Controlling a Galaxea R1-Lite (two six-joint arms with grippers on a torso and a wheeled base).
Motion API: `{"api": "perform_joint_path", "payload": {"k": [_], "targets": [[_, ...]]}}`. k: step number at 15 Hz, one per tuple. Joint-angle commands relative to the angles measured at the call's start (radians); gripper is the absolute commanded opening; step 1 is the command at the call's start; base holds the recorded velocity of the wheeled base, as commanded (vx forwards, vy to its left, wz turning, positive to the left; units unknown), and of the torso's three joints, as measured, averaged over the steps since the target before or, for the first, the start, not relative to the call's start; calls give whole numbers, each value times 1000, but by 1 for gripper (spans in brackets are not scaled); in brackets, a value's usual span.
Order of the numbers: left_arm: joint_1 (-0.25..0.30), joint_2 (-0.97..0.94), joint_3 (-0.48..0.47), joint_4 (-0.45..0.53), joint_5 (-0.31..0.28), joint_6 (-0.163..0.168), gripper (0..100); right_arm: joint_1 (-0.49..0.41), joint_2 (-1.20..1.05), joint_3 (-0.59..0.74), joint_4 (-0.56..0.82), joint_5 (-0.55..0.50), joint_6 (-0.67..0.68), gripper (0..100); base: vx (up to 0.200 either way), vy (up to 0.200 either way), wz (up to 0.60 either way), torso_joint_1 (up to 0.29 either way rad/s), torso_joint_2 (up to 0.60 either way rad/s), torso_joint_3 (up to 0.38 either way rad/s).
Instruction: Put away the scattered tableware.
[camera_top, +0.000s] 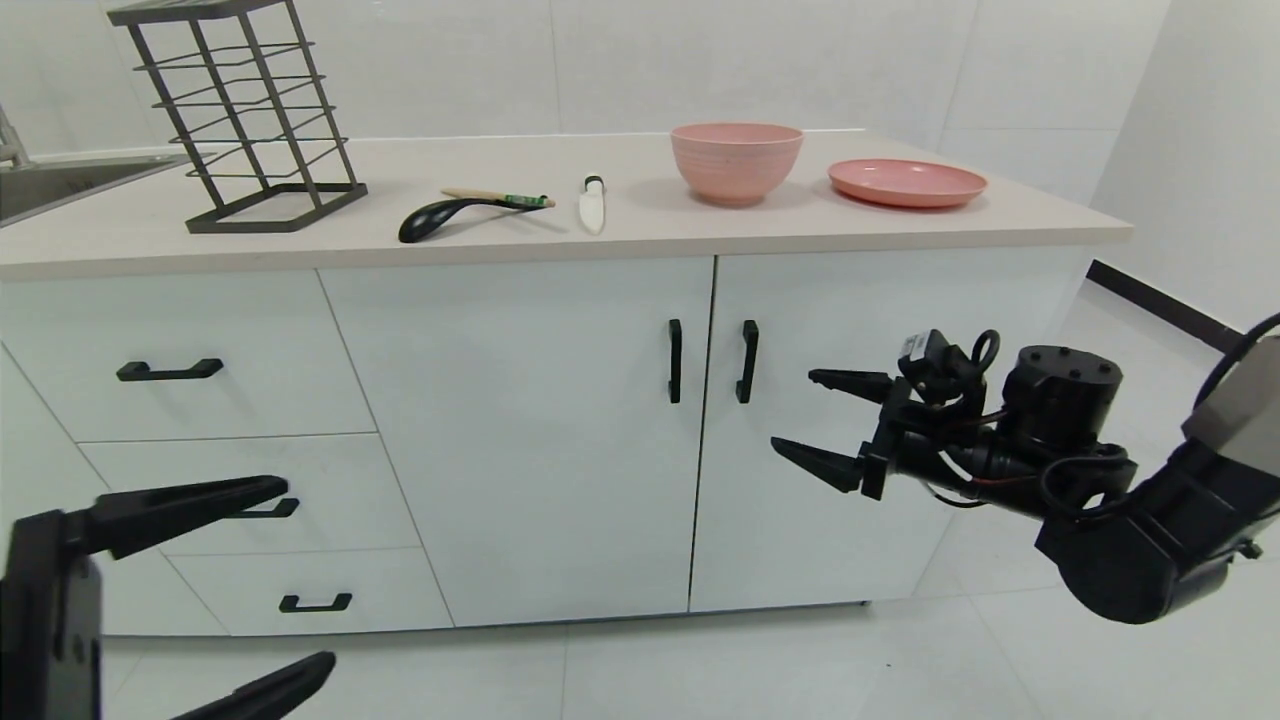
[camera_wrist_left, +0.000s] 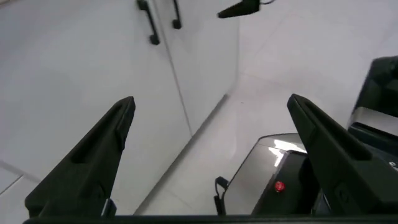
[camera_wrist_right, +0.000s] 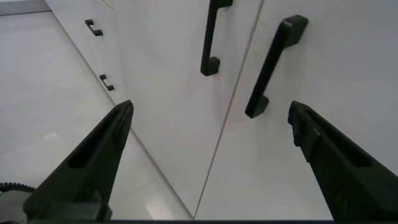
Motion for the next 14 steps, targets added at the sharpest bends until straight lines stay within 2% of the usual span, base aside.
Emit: {"api": "perform_joint_path", "payload": {"k": [1, 2, 4, 5, 6, 7, 9, 10, 11, 14], "targets": [[-125, 220, -19, -90, -1, 19, 100, 31, 59, -54, 0, -2, 0, 100, 0, 0, 0, 0, 0, 0], [-179, 306, -21, -182, -1, 24, 100, 36, 92, -91, 2, -3, 0, 100, 0, 0, 0, 0, 0, 0], [-242, 450, -7, -377, -1, 24, 100, 29, 132, -120, 0, -3, 0, 100, 0, 0, 0, 0, 0, 0], [-259, 515, -2, -460, -2, 24, 100, 26, 135, -129, 0, -3, 0, 100, 0, 0, 0, 0, 0, 0], [-260, 551, -2, -503, -2, 25, 100, 26, 136, -139, -1, -3, 0, 100, 0, 0, 0, 0, 0, 0], [-277, 648, -10, -598, 1, 34, 100, 34, 141, -169, 0, -3, 0, 100, 0, 0, 0, 0, 0, 0], [-332, 729, -42, -616, 11, 34, 100, 36, 156, -214, 2, -3, 3, 100, 0, 0, 0, 0, 0, 0], [-343, 749, -56, -616, 19, 34, 100, 36, 158, -221, 2, -3, 3, 100, 0, 0, 0, 0, 0, 0], [-361, 797, -108, -618, 44, 28, 100, 37, 165, -223, 0, -3, 1, 100, 0, 0, 0, 0, 0, 0], [-371, 892, -236, -627, 73, 25, 100, 36, 196, -260, -1, -5, 3, 100, 0, 0, 0, 0, 0, 0]]}}
